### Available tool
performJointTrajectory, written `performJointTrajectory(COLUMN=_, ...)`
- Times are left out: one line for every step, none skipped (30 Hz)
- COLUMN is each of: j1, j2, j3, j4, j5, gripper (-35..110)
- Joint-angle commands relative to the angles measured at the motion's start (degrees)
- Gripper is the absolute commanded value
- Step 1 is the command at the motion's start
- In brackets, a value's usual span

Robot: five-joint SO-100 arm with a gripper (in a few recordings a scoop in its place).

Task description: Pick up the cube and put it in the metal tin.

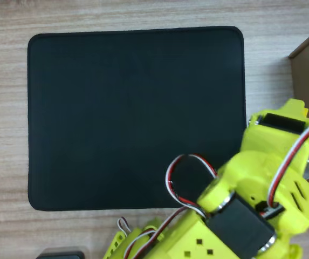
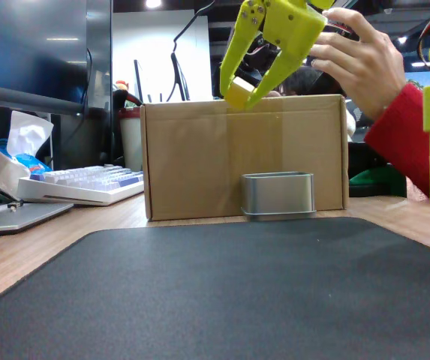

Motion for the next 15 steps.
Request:
performJointTrajectory(j1=2.20, j2=0.35, j3=-1.32, j4=-0.44, j5=-1.41, gripper=0)
performJointTrajectory(j1=2.64, j2=-0.62, j3=-1.49, j4=-0.44, j5=-2.90, gripper=0)
performJointTrajectory(j1=3.16, j2=-1.76, j3=-1.76, j4=-0.44, j5=-3.78, gripper=0)
performJointTrajectory(j1=3.52, j2=-2.81, j3=-1.67, j4=-0.44, j5=-5.10, gripper=0)
performJointTrajectory(j1=3.69, j2=-3.69, j3=-1.67, j4=-0.44, j5=-5.80, gripper=0)
performJointTrajectory(j1=3.78, j2=-4.57, j3=-1.67, j4=-0.44, j5=-7.38, gripper=0)
performJointTrajectory(j1=4.31, j2=-5.71, j3=-1.85, j4=-0.79, j5=-9.67, gripper=0)
performJointTrajectory(j1=5.10, j2=-6.50, j3=-2.29, j4=-0.79, j5=-11.43, gripper=0)
performJointTrajectory(j1=5.45, j2=-7.03, j3=-2.46, j4=-0.79, j5=-12.57, gripper=0)
performJointTrajectory(j1=6.06, j2=-7.82, j3=-2.90, j4=-0.79, j5=-13.62, gripper=0)
performJointTrajectory(j1=7.03, j2=-8.61, j3=-3.16, j4=-0.79, j5=-14.85, gripper=0)
performJointTrajectory(j1=7.65, j2=-9.40, j3=-2.90, j4=-0.70, j5=-16.26, gripper=0)
performJointTrajectory(j1=8.17, j2=-10.28, j3=-2.11, j4=-0.70, j5=-18.02, gripper=0)
performJointTrajectory(j1=8.35, j2=-11.69, j3=-1.85, j4=-0.70, j5=-19.86, gripper=0)
performJointTrajectory(j1=8.70, j2=-12.48, j3=-1.76, j4=-0.70, j5=-21.18, gripper=0)
